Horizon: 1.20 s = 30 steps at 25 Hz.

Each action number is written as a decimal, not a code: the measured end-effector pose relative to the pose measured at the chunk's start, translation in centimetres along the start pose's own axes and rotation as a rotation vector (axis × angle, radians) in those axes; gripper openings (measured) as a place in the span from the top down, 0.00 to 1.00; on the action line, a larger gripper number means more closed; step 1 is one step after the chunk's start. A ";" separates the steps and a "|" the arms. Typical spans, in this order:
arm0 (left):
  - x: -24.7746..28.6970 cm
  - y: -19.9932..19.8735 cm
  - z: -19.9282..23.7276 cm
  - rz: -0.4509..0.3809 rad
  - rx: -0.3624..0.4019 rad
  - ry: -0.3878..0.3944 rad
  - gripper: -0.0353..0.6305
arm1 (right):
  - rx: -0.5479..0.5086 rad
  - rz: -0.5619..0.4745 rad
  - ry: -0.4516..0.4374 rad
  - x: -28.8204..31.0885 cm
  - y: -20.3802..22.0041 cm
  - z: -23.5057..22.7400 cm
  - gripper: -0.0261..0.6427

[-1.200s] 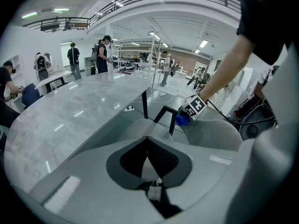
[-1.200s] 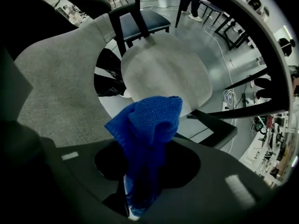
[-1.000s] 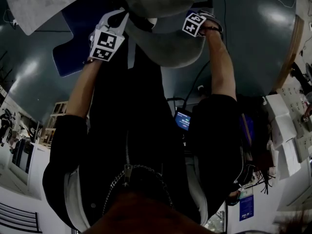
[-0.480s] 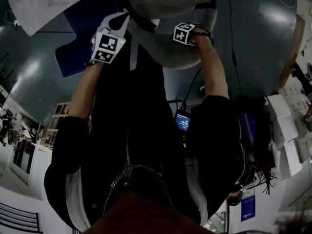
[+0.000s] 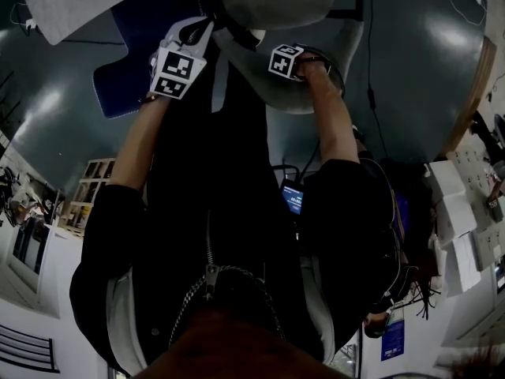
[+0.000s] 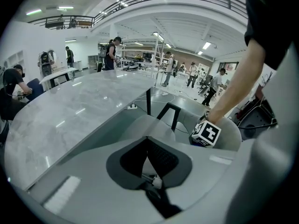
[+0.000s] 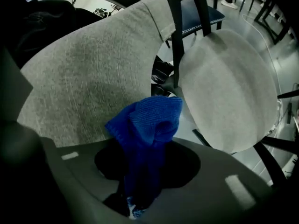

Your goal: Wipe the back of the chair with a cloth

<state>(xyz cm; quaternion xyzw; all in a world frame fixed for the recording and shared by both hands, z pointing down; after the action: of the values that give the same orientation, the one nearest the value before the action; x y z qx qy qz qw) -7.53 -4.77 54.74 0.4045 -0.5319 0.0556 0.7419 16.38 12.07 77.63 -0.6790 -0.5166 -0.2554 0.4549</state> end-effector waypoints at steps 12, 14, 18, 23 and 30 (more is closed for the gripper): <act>-1.5 2.9 1.6 0.012 -0.015 -0.006 0.93 | 0.010 -0.076 -0.042 -1.9 -7.0 1.1 0.74; -1.7 3.5 2.0 0.017 -0.017 -0.007 0.93 | 0.010 -0.085 -0.043 -2.2 -8.1 1.2 0.74; -2.0 4.0 2.7 0.017 -0.019 -0.007 0.93 | -0.002 -0.091 -0.045 -3.0 -10.0 1.1 0.74; -2.4 4.3 3.6 0.007 -0.035 -0.010 0.93 | 0.007 -0.166 -0.053 -4.7 -13.1 0.7 0.74; -3.1 5.2 5.0 0.011 -0.046 -0.014 0.93 | -0.010 -0.209 -0.024 -6.7 -15.8 -0.5 0.74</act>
<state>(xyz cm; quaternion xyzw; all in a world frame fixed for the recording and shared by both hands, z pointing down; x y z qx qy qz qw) -15.26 -3.52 55.57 0.3848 -0.5406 0.0446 0.7468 -0.60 9.32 77.96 -0.6264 -0.5888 -0.2960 0.4162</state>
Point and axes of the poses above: the fingertips, and each gripper's own axes: x forward along the fingers, z to its left, y out of its underside, the point moved 1 cm from there along -x, backward along the fingers, and after that the axes turned 8 degrees about z, right-handed, at the moved point
